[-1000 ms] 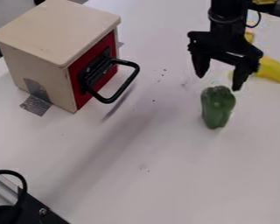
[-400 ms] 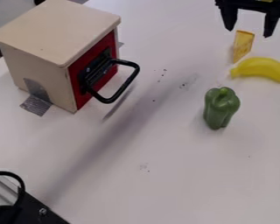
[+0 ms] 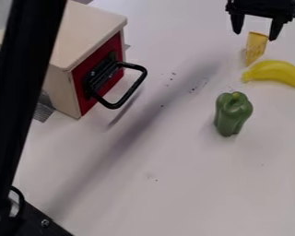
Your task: Takes the cheese and places it on top of the drawer
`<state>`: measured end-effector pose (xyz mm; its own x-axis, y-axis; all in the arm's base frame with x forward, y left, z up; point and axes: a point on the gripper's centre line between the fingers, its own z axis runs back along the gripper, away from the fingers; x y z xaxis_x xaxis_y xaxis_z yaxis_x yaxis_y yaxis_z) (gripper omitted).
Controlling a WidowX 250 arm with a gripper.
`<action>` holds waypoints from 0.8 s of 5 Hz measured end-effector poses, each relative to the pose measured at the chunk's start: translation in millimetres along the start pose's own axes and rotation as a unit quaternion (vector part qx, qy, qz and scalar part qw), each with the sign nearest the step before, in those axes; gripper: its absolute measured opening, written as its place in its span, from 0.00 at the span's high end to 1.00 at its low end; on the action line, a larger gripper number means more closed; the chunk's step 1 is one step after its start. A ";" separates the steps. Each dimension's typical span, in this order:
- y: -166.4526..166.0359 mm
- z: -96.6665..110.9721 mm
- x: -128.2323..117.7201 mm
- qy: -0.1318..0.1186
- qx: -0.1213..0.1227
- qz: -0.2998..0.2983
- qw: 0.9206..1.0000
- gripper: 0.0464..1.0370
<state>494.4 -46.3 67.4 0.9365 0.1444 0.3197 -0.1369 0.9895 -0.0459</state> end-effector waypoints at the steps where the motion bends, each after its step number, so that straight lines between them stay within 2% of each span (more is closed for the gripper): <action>1: 1.0 -22.6 7.2 0.017 0.016 0.003 1.000 0.04; 2: 1.7 -42.1 11.1 0.035 0.026 0.016 0.999 0.05; 3: 3.7 -60.7 10.0 0.057 0.032 0.022 0.998 0.13; 4: 5.0 -55.2 15.3 0.055 0.030 0.030 0.998 0.41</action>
<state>525.9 -39.0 19.8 0.9553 0.2055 0.2127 -0.2094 0.9778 -0.0041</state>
